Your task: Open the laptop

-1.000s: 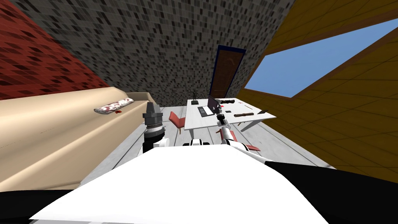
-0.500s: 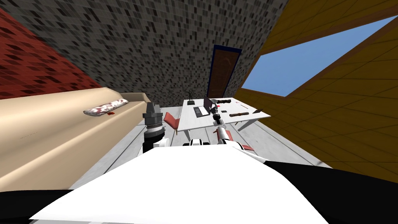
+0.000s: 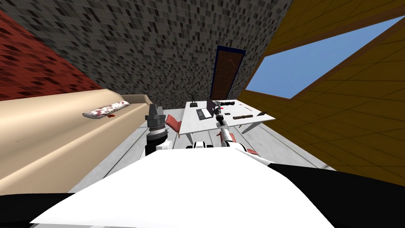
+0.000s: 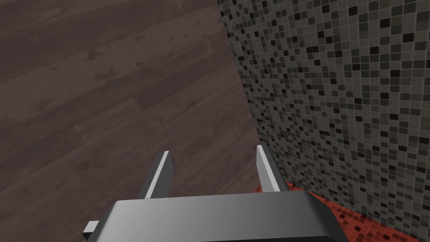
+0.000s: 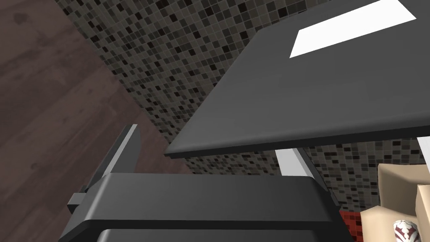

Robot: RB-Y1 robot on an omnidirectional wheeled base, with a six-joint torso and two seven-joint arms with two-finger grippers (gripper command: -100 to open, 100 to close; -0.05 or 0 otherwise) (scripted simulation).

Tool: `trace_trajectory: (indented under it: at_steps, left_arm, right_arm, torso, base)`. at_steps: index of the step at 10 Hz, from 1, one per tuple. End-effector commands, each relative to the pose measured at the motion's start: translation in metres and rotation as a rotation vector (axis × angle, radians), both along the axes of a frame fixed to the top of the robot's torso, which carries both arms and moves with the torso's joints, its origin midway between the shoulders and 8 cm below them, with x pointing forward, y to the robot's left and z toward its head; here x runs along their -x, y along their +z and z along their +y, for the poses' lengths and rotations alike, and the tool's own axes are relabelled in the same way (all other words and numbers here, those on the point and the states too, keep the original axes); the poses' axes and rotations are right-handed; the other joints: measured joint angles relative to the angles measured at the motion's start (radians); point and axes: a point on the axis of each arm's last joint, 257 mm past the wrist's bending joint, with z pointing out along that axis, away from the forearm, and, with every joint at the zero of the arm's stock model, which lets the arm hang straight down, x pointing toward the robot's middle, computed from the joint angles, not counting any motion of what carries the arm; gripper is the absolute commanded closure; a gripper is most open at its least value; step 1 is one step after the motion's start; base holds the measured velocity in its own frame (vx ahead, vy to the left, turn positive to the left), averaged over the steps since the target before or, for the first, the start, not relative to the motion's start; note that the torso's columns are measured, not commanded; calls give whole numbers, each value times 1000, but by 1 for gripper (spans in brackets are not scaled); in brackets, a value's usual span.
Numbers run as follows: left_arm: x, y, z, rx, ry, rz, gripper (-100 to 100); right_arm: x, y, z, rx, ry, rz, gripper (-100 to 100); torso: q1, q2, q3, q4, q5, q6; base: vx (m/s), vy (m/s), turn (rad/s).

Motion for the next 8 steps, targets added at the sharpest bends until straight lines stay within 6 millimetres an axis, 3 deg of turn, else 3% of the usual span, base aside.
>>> trace_trajectory:
  at_steps: [1,8]
  left_arm:
    - [0,0,0,0,0,0,0]
    - [0,0,0,0,0,0,0]
  right_arm:
    - [4,-7,2,-1,1,1,100]
    - [18,-9,19,257,-26,-65,100]
  torso:
    - [-2,3,2,0,0,1]
    - [1,-3,-2,-1,0,-1]
  base:
    - [-19,0,3]
    - [-2,22,39]
